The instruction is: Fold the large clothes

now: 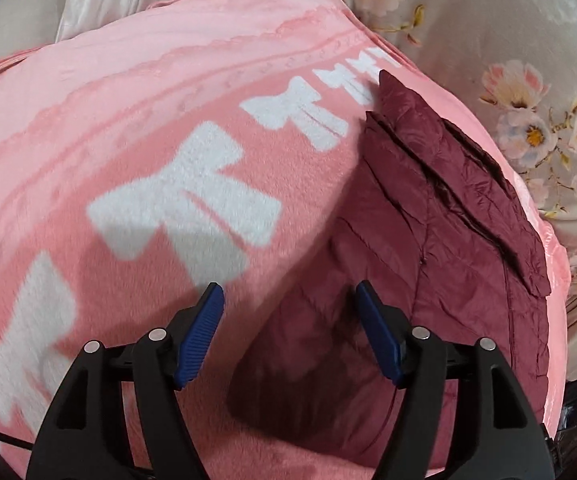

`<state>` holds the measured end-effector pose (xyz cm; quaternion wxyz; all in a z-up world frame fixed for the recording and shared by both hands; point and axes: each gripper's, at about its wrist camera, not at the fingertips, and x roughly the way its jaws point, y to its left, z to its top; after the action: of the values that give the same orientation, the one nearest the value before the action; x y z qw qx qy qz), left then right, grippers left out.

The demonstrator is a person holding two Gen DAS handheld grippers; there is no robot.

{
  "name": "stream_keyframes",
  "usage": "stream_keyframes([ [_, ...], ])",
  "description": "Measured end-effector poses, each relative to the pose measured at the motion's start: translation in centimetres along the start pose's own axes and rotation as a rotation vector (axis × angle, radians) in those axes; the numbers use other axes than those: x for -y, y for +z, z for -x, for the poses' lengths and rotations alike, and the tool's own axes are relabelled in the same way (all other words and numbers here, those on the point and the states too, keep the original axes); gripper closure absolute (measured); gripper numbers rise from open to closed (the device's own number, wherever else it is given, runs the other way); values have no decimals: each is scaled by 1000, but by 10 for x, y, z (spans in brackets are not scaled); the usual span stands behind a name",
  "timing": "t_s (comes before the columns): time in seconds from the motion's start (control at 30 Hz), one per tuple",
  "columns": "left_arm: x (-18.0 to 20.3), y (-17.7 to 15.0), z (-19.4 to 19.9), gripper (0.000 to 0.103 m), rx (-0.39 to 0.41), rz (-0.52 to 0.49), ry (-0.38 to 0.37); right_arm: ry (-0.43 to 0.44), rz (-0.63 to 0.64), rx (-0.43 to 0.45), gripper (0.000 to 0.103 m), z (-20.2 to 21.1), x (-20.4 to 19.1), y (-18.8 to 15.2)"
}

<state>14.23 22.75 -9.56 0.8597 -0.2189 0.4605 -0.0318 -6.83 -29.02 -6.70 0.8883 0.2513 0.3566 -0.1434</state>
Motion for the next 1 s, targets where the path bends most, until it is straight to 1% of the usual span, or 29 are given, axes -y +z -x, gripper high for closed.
stream_keyframes([
  [0.13, 9, -4, -1, 38, -19, -6, -35, 1, 23, 7, 36, -2, -10, -4],
  [0.17, 11, -4, -2, 50, -18, -11, -28, 10, 15, 6, 38, -3, -12, -3],
  [0.2, 15, -5, -2, 59, -25, -19, -39, 12, 11, 9, 50, -3, -12, -3],
  [0.23, 17, -6, -3, 73, -40, -23, -59, 16, 10, 13, 61, -4, -12, -2],
  [0.27, 19, -7, -1, 83, -47, -19, -62, 25, 8, 13, 80, -4, -13, -1],
  [0.3, 22, -8, 3, 90, -42, -22, -65, 44, 0, 16, 92, -2, -14, 0],
  [0.33, 25, -8, 9, 94, -34, -31, -79, 55, 0, 28, 95, 2, -15, 1],
  [0.37, 27, -9, 15, 96, -24, -37, -90, 66, 18, 52, 97, 11, -19, 3],
  [0.47, 32, -9, 45, 98, 2, -47, -170, 68, 105, 127, 99, 45, -31, 6],
  [0.53, 34, -11, 76, 99, 26, -67, -232, 70, 176, 170, 99, 70, -39, 7],
  [0.57, 36, -14, 95, 99, 46, -86, -257, 62, 240, 208, 100, 91, -45, 6],
  [0.63, 37, -20, 127, 99, 79, -117, -302, 57, 328, 265, 100, 124, -52, 2],
  [0.73, 38, -33, 185, 99, 144, -160, -373, 47, 432, 365, 100, 186, -56, -8],
  [0.77, 38, -37, 206, 99, 171, -169, -398, 57, 444, 400, 100, 206, -54, -9],
  [0.83, 40, -41, 236, 99, 221, -184, -431, 75, 438, 463, 100, 240, -50, -10],
  [0.87, 43, -41, 255, 99, 265, -195, -444, 82, 421, 499, 100, 255, -47, -7],
  [0.93, 50, -38, 274, 99, 321, -208, -449, 90, 385, 551, 100, 273, -44, 2],
  [0.97, 58, -32, 281, 99, 354, -216, -453, 99, 363, 570, 100, 277, -42, 10],
  [1.0, 64, -27, 282, 99, 371, -224, -448, 122, 331, 586, 100, 277, -40, 23],
])
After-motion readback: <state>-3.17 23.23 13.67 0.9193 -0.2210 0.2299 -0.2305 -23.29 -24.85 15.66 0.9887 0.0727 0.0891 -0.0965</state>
